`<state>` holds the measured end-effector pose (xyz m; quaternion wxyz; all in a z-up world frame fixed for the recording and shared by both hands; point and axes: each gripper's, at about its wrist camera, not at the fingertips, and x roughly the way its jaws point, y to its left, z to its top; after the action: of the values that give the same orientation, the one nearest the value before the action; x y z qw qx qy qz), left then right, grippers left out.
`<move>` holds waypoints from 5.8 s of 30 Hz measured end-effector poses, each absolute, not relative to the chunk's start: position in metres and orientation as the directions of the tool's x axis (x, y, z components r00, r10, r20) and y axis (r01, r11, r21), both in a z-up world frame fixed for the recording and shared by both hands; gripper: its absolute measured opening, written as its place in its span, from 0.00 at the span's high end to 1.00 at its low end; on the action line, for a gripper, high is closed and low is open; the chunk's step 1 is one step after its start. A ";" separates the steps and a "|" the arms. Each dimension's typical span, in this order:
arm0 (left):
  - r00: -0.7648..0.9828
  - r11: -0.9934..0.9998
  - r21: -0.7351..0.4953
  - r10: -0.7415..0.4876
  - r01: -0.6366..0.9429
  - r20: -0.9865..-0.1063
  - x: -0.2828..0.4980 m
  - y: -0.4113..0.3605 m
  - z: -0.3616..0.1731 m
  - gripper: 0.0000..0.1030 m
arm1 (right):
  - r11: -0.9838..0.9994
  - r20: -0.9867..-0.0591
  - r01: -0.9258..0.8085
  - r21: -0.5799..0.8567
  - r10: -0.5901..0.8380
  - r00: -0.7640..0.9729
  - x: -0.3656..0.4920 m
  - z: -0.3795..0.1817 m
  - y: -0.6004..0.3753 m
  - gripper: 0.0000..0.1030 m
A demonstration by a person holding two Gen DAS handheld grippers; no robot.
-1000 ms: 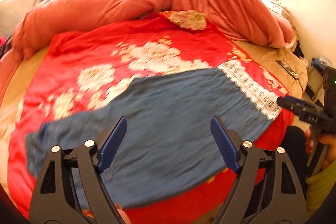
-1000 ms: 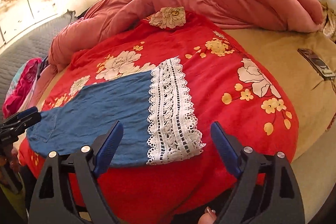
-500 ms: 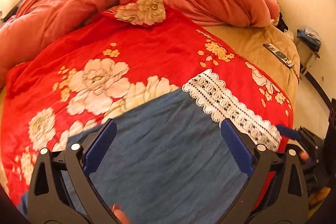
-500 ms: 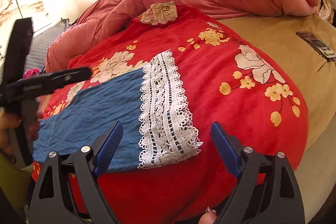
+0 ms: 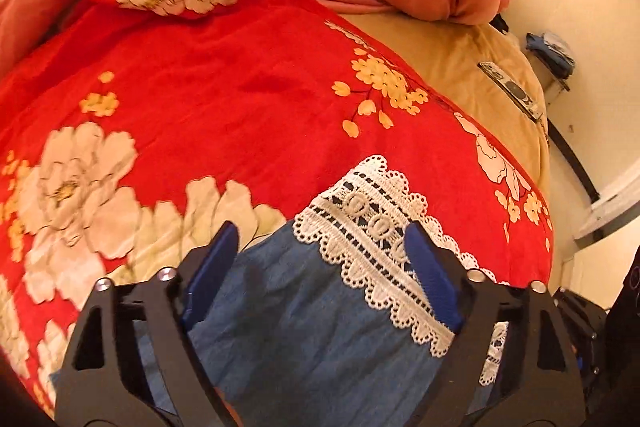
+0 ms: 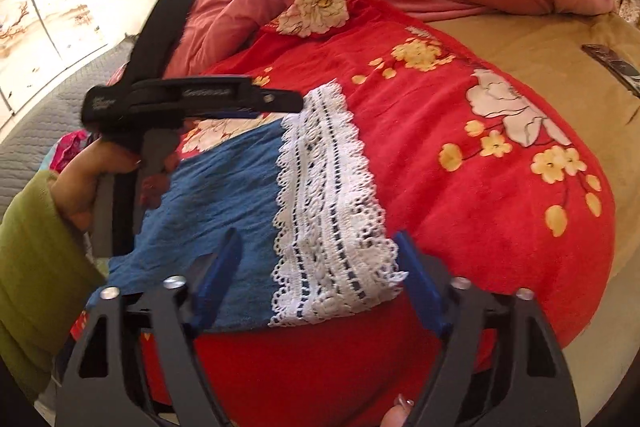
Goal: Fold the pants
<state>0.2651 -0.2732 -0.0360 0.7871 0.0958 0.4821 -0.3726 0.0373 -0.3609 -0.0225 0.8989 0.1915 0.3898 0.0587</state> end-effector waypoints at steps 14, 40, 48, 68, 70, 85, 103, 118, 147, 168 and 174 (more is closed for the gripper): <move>0.115 0.612 -0.345 -0.586 0.712 -0.802 0.282 -0.285 -0.068 0.43 | 0.879 -0.667 0.023 0.476 0.343 0.662 0.053 -0.036 -0.361 0.51; 0.227 0.574 -0.485 -0.768 0.660 -0.599 0.247 -0.167 0.014 0.83 | 0.894 -0.485 -0.298 0.335 0.435 0.758 0.032 0.038 -0.273 0.71; 0.297 0.628 -0.513 -0.754 0.585 -0.585 0.240 -0.098 0.014 0.83 | 0.865 -0.524 -0.453 0.217 0.495 0.693 0.048 0.049 -0.188 0.71; 0.451 0.633 -0.752 -0.735 0.184 -0.507 0.219 0.031 -0.048 0.32 | 0.727 -0.698 -0.681 -0.087 0.443 0.562 0.031 -0.019 -0.060 0.42; 0.433 0.632 -0.756 -0.737 0.169 -0.519 0.219 0.035 -0.054 0.31 | 0.717 -0.687 -0.696 -0.041 0.486 0.541 0.029 -0.014 -0.068 0.38; 0.452 0.710 -0.686 -0.671 0.162 -0.588 0.222 0.027 -0.062 0.32 | 0.908 -0.717 -0.337 0.247 0.405 0.567 0.179 0.006 -0.223 0.31; 0.484 0.735 -0.665 -0.633 0.131 -0.604 0.220 0.026 -0.059 0.84 | 0.861 -0.702 -0.380 0.338 0.500 0.508 0.228 -0.013 -0.212 0.86; 0.527 0.832 -0.537 -0.520 0.135 -0.673 0.209 0.034 -0.045 0.71 | 0.933 -0.735 -0.331 0.142 0.324 0.596 0.213 -0.017 -0.212 0.46; 0.640 0.861 -0.505 -0.418 0.053 -0.645 0.067 0.036 -0.003 0.35 | 0.886 -0.672 -0.390 0.250 0.448 0.589 0.084 0.002 -0.224 0.29; 0.531 0.826 -0.560 -0.448 -0.060 -0.719 0.051 -0.002 -0.053 0.79 | 0.850 -0.719 -0.376 0.369 0.518 0.463 0.073 -0.034 -0.220 0.59; 0.581 0.935 -0.354 -0.308 0.036 -0.753 0.031 -0.016 -0.032 0.84 | 0.827 -0.711 -0.476 0.301 0.527 0.466 0.060 -0.024 -0.202 0.72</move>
<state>0.0308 -0.0160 -0.0317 0.8761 -0.1518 0.4470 -0.0982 0.0600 -0.2018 -0.0235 0.8557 0.0300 0.4255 0.2928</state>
